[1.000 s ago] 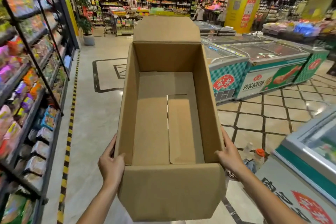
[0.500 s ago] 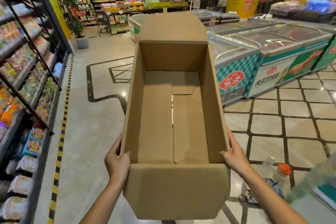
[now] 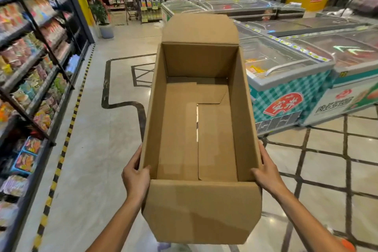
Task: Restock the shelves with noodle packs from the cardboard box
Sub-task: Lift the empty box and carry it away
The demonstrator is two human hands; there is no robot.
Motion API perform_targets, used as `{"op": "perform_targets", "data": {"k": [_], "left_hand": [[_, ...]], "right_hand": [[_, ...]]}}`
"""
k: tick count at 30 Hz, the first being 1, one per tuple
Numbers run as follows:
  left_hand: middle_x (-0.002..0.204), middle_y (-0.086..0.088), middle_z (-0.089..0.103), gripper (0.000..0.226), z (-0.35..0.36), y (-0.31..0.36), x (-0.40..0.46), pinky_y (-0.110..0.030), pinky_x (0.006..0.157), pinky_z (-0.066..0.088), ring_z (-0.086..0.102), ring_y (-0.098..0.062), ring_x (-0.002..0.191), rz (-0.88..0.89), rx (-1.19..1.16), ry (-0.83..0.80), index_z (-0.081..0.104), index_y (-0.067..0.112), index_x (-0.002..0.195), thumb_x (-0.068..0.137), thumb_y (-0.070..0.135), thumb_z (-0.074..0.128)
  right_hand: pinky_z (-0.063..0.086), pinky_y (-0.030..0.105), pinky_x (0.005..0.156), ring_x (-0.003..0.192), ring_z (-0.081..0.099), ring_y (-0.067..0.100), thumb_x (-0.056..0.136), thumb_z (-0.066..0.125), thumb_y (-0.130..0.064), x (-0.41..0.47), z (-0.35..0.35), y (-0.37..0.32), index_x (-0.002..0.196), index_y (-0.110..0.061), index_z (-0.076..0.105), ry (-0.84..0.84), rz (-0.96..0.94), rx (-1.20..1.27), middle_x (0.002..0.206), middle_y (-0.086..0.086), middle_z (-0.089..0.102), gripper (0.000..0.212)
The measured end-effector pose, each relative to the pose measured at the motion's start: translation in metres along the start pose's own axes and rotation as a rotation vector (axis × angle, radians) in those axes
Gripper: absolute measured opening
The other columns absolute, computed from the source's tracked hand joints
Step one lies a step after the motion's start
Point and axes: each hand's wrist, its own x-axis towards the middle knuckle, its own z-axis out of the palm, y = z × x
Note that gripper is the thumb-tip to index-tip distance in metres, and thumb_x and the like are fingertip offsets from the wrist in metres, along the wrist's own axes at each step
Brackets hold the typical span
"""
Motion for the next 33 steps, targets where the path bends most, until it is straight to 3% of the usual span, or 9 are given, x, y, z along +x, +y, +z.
{"op": "perform_targets", "data": {"k": [4, 8, 12, 18, 21, 24, 29, 31, 33], "left_hand": [[0.127, 0.022, 0.06, 0.068, 0.06, 0.002, 0.067, -0.04, 0.101, 0.051, 0.06, -0.01, 0.115, 0.009, -0.009, -0.006, 0.059, 0.038, 0.134, 0.084, -0.008, 0.063], [0.127, 0.017, 0.06, 0.066, 0.114, 0.013, 0.139, -0.04, 0.103, 0.05, 0.06, -0.014, 0.116, -0.008, 0.002, -0.006, 0.059, 0.033, 0.135, 0.084, -0.008, 0.064], [0.13, 0.014, 0.061, 0.066, 0.161, 0.025, 0.192, -0.037, 0.102, 0.05, 0.059, -0.009, 0.112, -0.023, 0.016, 0.002, 0.058, 0.032, 0.137, 0.085, -0.008, 0.064], [0.125, 0.018, 0.058, 0.067, 0.224, 0.031, 0.26, -0.031, 0.099, 0.046, 0.056, -0.006, 0.11, -0.048, 0.064, 0.031, 0.057, 0.03, 0.138, 0.084, -0.009, 0.065], [0.126, 0.018, 0.058, 0.066, 0.26, 0.029, 0.292, -0.034, 0.099, 0.047, 0.056, -0.008, 0.113, -0.063, 0.074, 0.065, 0.057, 0.031, 0.138, 0.085, -0.008, 0.065], [0.129, 0.015, 0.062, 0.065, 0.3, 0.027, 0.324, -0.037, 0.098, 0.05, 0.06, -0.011, 0.113, -0.07, 0.076, 0.104, 0.059, 0.033, 0.137, 0.085, -0.007, 0.065], [0.13, 0.014, 0.062, 0.068, 0.368, 0.032, 0.37, -0.035, 0.1, 0.05, 0.061, -0.01, 0.113, -0.133, 0.075, 0.175, 0.059, 0.031, 0.137, 0.082, -0.009, 0.063], [0.127, 0.017, 0.06, 0.068, 0.39, 0.035, 0.384, -0.029, 0.099, 0.048, 0.06, -0.008, 0.11, -0.152, 0.072, 0.195, 0.057, 0.03, 0.137, 0.083, -0.01, 0.062], [0.126, 0.017, 0.058, 0.067, 0.415, 0.037, 0.404, -0.017, 0.088, 0.05, 0.061, 0.001, 0.101, -0.172, 0.076, 0.196, 0.056, 0.03, 0.139, 0.085, -0.009, 0.061]], "right_hand": [[0.049, 0.009, 0.082, 0.128, 0.049, 0.016, 0.082, 0.057, 0.018, 0.094, -0.001, -0.001, 0.155, -0.034, 0.023, 0.004, 0.0, -0.038, 0.145, -0.004, 0.046, 0.096], [0.051, 0.04, 0.101, 0.126, 0.047, 0.016, 0.087, 0.057, 0.013, 0.176, -0.001, -0.014, 0.154, -0.04, 0.021, -0.004, 0.035, -0.041, 0.139, -0.01, 0.043, 0.093], [0.048, 0.05, 0.104, 0.132, 0.046, 0.019, 0.087, 0.057, 0.012, 0.255, -0.006, -0.017, 0.151, -0.049, 0.021, -0.021, 0.069, -0.023, 0.14, -0.015, 0.04, 0.096], [0.048, 0.034, 0.096, 0.114, 0.051, 0.009, 0.087, 0.056, 0.015, 0.359, -0.004, -0.016, 0.151, -0.047, 0.022, -0.058, 0.107, -0.014, 0.134, -0.012, 0.044, 0.095], [0.046, 0.038, 0.102, 0.121, 0.048, 0.013, 0.087, 0.058, 0.013, 0.417, -0.005, -0.016, 0.154, -0.041, 0.021, -0.113, 0.116, -0.011, 0.135, -0.01, 0.045, 0.093], [0.051, 0.046, 0.1, 0.12, 0.056, 0.02, 0.082, 0.059, 0.013, 0.483, -0.007, -0.011, 0.151, -0.049, 0.021, -0.162, 0.076, -0.042, 0.141, -0.005, 0.051, 0.101], [0.05, 0.041, 0.101, 0.118, 0.053, 0.016, 0.085, 0.056, 0.015, 0.585, -0.017, -0.014, 0.154, -0.042, 0.022, -0.241, 0.068, -0.086, 0.128, -0.012, 0.051, 0.096], [0.041, 0.029, 0.104, 0.1, 0.044, 0.0, 0.087, 0.056, 0.014, 0.616, -0.023, -0.016, 0.154, -0.035, 0.024, -0.255, 0.069, -0.115, 0.117, -0.02, 0.045, 0.089], [0.034, 0.011, 0.092, 0.082, 0.038, -0.004, 0.088, 0.058, 0.012, 0.654, -0.027, -0.019, 0.154, -0.03, 0.023, -0.271, 0.059, -0.131, 0.116, -0.017, 0.043, 0.085]]}}
